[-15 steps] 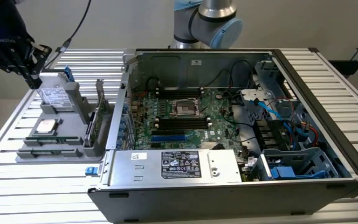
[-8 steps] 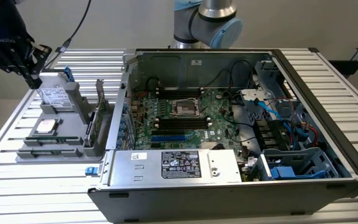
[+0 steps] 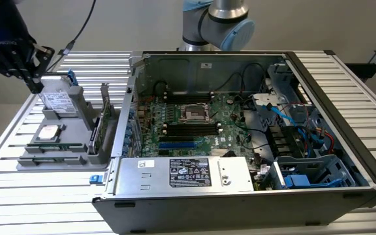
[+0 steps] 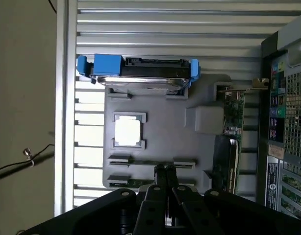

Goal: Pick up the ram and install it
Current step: 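Pick up the ram and move it above insertion slot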

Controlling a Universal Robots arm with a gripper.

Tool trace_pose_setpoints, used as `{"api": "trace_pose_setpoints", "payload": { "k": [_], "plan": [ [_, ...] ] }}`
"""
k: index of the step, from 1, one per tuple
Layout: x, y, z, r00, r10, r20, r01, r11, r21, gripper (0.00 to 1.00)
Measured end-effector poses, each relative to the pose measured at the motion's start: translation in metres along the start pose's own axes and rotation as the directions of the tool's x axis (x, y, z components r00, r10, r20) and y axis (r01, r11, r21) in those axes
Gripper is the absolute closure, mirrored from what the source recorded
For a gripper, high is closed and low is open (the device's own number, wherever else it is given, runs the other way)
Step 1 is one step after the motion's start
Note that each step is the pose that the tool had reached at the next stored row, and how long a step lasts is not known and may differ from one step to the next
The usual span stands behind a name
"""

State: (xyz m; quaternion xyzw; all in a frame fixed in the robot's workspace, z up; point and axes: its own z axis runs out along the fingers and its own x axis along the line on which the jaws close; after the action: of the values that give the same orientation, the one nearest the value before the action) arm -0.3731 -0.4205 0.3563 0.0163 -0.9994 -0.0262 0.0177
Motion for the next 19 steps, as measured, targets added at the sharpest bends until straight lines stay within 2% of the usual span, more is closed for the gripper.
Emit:
{"api": "trace_pose_setpoints", "payload": {
  "k": [5,9,13,15,19],
  "plan": [
    [0.000,-0.0001,0.0021,0.9959,-0.090,-0.0049,0.090,0.9959,0.0011,0.90],
    [0.000,-0.0003,0.0046,0.9868,-0.162,-0.0086,0.162,0.9869,0.0008,0.90],
    [0.000,-0.0005,0.0081,0.9725,-0.233,-0.0124,0.233,0.9725,0.0008,0.90],
    [0.000,-0.0005,0.0093,0.9632,-0.268,-0.0147,0.269,0.9633,0.0016,0.90],
    [0.000,-0.0007,0.0122,0.9409,-0.338,-0.0189,0.338,0.9410,0.0030,0.90]
  ]
}}
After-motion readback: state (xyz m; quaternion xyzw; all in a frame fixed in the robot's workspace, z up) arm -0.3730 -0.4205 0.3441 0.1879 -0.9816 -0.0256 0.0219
